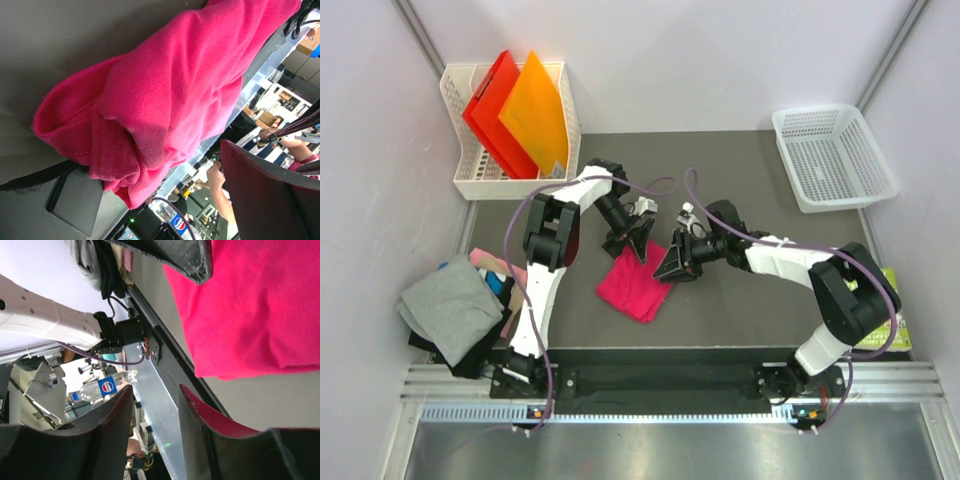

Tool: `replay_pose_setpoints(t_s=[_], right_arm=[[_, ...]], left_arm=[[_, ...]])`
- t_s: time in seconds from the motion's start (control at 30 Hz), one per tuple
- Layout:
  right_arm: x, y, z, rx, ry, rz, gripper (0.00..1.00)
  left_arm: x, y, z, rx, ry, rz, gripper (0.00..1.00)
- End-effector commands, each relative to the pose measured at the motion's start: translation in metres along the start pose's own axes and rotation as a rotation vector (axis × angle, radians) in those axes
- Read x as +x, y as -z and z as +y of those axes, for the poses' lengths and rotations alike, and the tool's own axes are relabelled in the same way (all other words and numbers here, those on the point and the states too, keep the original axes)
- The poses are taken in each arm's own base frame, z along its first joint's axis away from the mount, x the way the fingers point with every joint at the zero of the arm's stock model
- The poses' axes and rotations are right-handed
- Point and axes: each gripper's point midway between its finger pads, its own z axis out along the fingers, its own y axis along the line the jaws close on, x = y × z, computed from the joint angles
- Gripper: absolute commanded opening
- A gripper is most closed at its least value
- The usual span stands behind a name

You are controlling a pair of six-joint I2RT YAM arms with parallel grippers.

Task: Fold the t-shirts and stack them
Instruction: Put the neatly folded tshirt into the corner of the board with the left arm

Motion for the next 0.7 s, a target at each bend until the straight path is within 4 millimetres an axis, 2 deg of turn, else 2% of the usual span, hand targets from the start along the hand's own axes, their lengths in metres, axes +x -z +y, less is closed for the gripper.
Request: replay_pose_setpoints(t_s=[0.0, 0.17, 0.2, 0.27, 0.33, 0.53, 0.6, 0.63, 0.67], right_arm=[[-0.011, -0.005, 0.021, -0.056, 0.099, -0.009, 0.4], [-0.004, -0.001, 0.023, -0.073, 0.108, -0.005, 0.37], [-0.001, 0.0, 0.023, -0.078, 0.108, 0.0, 0.37], [0.001, 0.003, 0.029, -0.094, 0.12, -0.006, 0.37], [0.004, 0.008, 0.036, -0.124, 0.145, -0.012, 0.37], [0.009, 0.017, 0.053, -0.176, 0.204, -0.016, 0.4], [0.01, 0.017, 0.05, -0.168, 0.202, -0.014, 0.4], [0.011, 0.017, 0.05, -0.169, 0.2, -0.011, 0.4], [0.011, 0.018, 0.049, -0.168, 0.197, -0.012, 0.4]], left_arm=[[-0.03, -0.035, 0.063, -0.145, -0.12, -0.037, 0.96], [-0.035, -0.042, 0.067, -0.196, -0.11, -0.053, 0.95], [-0.042, -0.044, 0.068, -0.218, -0.115, -0.077, 0.95], [-0.045, -0.043, 0.07, -0.263, -0.109, -0.104, 0.93], [-0.056, -0.041, 0.072, -0.354, -0.14, -0.147, 0.93], [-0.059, -0.046, 0.076, -0.509, -0.15, -0.13, 0.92], [-0.058, -0.049, 0.078, -0.534, -0.154, -0.121, 0.83], [-0.057, -0.051, 0.08, -0.54, -0.152, -0.112, 0.68], [-0.056, -0.051, 0.083, -0.564, -0.149, -0.104, 0.62]])
